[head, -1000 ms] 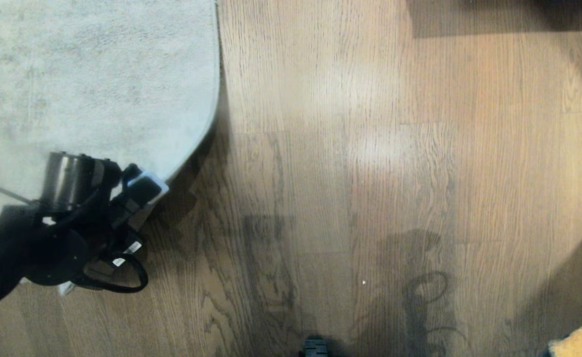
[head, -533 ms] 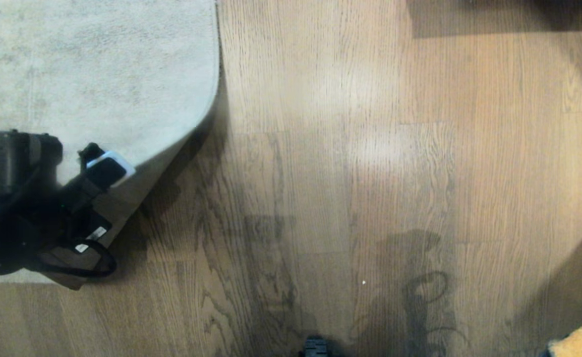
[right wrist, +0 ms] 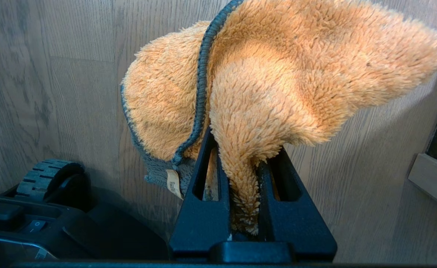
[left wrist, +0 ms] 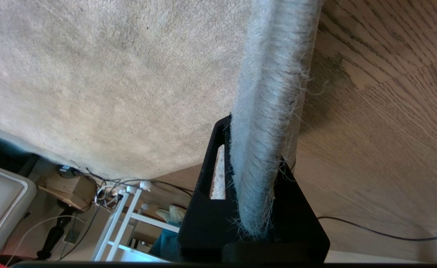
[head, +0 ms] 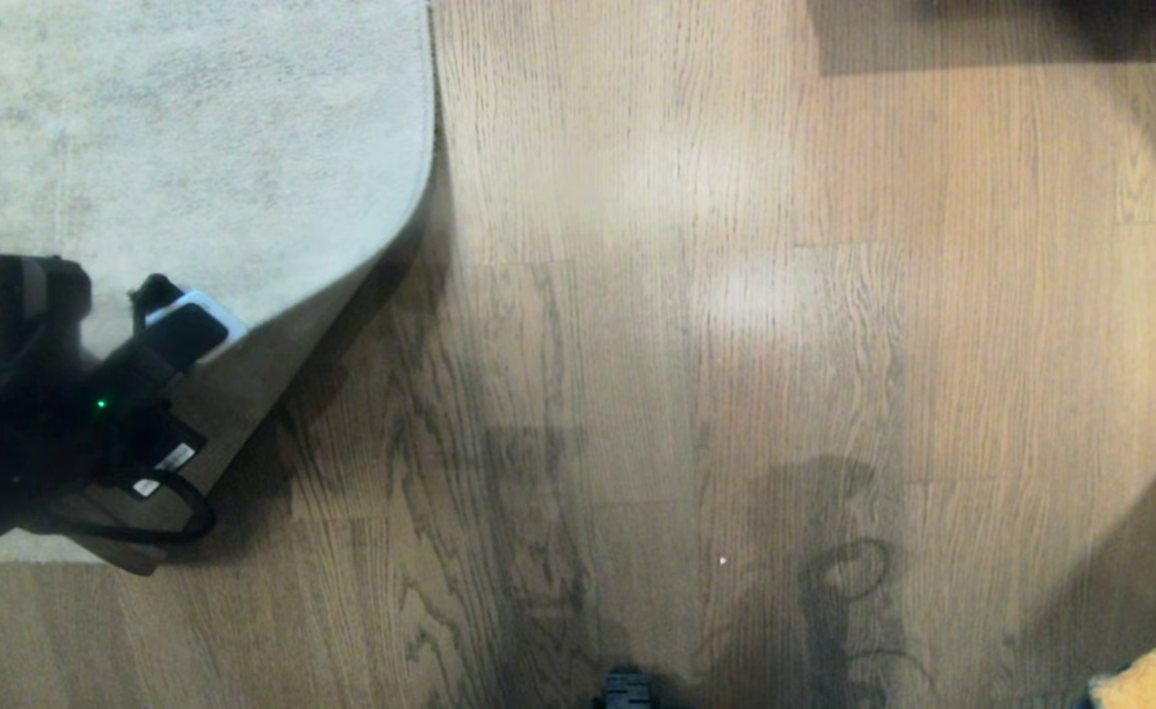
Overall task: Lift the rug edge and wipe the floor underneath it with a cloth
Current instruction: Lift up the carpet
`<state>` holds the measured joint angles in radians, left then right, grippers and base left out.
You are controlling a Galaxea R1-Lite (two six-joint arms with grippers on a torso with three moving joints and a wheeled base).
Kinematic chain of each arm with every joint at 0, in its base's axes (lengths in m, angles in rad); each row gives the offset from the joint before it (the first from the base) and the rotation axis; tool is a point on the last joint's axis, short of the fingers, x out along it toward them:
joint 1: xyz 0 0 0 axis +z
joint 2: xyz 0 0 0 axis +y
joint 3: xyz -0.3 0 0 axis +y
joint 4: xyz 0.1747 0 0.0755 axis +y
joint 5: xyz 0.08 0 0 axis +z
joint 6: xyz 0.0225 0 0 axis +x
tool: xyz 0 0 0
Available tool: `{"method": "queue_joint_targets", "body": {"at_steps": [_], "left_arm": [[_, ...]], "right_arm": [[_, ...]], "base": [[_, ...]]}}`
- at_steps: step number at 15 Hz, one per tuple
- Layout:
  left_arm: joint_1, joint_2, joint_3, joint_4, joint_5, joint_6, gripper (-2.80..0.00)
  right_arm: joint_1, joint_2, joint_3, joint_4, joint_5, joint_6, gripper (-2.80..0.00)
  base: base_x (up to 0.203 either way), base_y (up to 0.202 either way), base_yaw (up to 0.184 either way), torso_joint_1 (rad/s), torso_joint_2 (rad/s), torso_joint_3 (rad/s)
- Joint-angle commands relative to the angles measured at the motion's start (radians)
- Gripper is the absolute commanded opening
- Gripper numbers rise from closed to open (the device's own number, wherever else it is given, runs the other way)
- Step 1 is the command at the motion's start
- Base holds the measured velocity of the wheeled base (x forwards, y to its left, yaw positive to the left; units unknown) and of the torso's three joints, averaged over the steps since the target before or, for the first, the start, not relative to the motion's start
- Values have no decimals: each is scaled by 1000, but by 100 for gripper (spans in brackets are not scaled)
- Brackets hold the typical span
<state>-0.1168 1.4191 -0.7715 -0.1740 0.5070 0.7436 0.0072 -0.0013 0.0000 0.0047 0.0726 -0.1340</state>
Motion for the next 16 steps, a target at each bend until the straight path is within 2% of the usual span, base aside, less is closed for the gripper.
{"method": "queue_joint_targets", "body": {"at_steps": [1, 14, 16], "left_arm": [[0, -2, 4, -2, 4, 3, -280], [0, -23, 41, -2, 4, 3, -280], [2, -23, 41, -1, 4, 3, -280]], "right_arm": [[0, 1, 0, 0, 1, -1, -280], [0, 1, 0, 0, 1, -1, -280], [0, 1, 0, 0, 1, -1, -280]], "base": [[0, 0, 0, 0, 0, 0], [0, 0, 0, 0, 0, 0], [6, 109, 2, 2, 2, 2]]}}
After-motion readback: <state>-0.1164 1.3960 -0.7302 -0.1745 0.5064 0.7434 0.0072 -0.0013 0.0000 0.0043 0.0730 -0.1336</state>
